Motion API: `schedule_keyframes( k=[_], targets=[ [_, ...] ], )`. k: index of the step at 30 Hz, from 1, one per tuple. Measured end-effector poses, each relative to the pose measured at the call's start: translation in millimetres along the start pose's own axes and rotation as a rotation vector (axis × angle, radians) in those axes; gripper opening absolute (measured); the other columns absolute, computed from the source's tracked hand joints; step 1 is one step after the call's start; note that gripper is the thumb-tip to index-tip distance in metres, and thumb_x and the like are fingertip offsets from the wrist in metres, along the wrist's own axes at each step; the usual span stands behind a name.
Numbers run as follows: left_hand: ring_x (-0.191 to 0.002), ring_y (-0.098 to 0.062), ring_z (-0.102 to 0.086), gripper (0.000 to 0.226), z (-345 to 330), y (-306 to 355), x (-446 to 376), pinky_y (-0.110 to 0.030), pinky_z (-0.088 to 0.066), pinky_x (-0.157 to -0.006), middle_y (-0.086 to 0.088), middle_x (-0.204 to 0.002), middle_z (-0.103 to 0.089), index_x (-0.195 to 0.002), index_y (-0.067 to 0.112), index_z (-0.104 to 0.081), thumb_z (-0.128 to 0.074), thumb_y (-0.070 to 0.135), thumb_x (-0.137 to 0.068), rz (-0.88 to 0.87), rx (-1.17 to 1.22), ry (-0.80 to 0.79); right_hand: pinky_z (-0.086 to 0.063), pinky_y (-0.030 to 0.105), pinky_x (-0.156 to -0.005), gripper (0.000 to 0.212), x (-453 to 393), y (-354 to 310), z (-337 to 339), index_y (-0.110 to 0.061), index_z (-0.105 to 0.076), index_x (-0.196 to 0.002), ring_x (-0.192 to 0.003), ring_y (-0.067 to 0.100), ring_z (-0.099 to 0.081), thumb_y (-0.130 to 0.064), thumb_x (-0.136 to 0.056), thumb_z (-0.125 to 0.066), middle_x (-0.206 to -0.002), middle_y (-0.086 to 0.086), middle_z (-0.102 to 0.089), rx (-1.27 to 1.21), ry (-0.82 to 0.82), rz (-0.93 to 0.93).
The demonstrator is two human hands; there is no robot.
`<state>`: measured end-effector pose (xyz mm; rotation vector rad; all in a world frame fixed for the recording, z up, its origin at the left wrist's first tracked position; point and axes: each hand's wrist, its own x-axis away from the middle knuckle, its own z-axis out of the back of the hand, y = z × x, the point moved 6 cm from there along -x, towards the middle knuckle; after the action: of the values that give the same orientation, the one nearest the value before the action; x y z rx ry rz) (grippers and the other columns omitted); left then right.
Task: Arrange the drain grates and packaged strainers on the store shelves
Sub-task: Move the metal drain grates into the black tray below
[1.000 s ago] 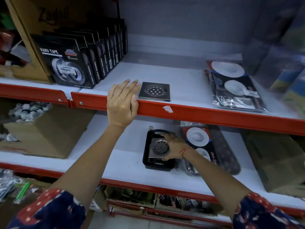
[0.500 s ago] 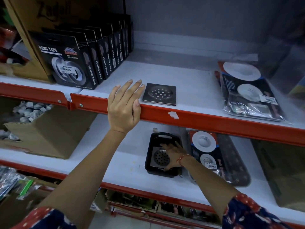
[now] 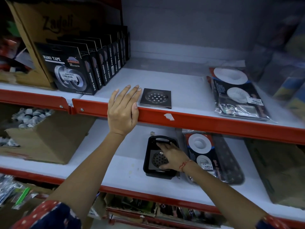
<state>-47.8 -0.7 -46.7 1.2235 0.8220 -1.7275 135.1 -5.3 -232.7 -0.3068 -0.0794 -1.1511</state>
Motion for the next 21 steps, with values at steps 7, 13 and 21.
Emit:
schedule_keyframes(
  k=[7, 13, 21],
  targets=[
    [-0.129, -0.021, -0.055, 0.044, 8, 5, -1, -0.041, -0.031, -0.117, -0.006, -0.134, -0.062, -0.13, 0.007, -0.06, -0.03, 0.016, -0.099, 0.033, 0.021, -0.068, -0.051, 0.033, -0.097, 0.06, 71, -40, 77, -0.028, -0.044, -0.139, -0.124, 0.012, -0.053, -0.049, -0.085, -0.058, -0.142, -0.008, -0.05, -0.076, 0.252, 0.119],
    [-0.128, -0.022, -0.056, 0.044, 15, 7, -3, -0.043, -0.031, -0.117, -0.009, -0.134, -0.061, -0.13, 0.004, -0.059, -0.031, 0.017, -0.1, 0.019, -0.003, -0.173, -0.049, 0.026, -0.098, 0.041, 121, -74, 153, -0.024, -0.064, -0.121, -0.112, 0.004, -0.062, -0.044, -0.086, -0.061, -0.121, -0.009, -0.067, -0.185, 0.484, 0.237],
    [-0.126, -0.023, -0.057, 0.043, 19, 9, -5, -0.045, -0.031, -0.117, -0.012, -0.132, -0.062, -0.128, 0.0, -0.06, -0.034, 0.015, -0.098, 0.005, -0.04, -0.183, -0.049, 0.007, -0.085, 0.016, 127, -91, 243, -0.019, -0.075, -0.098, -0.088, -0.001, -0.068, -0.025, -0.085, -0.068, -0.092, -0.014, -0.073, -0.349, 0.804, 0.351]
  ],
)
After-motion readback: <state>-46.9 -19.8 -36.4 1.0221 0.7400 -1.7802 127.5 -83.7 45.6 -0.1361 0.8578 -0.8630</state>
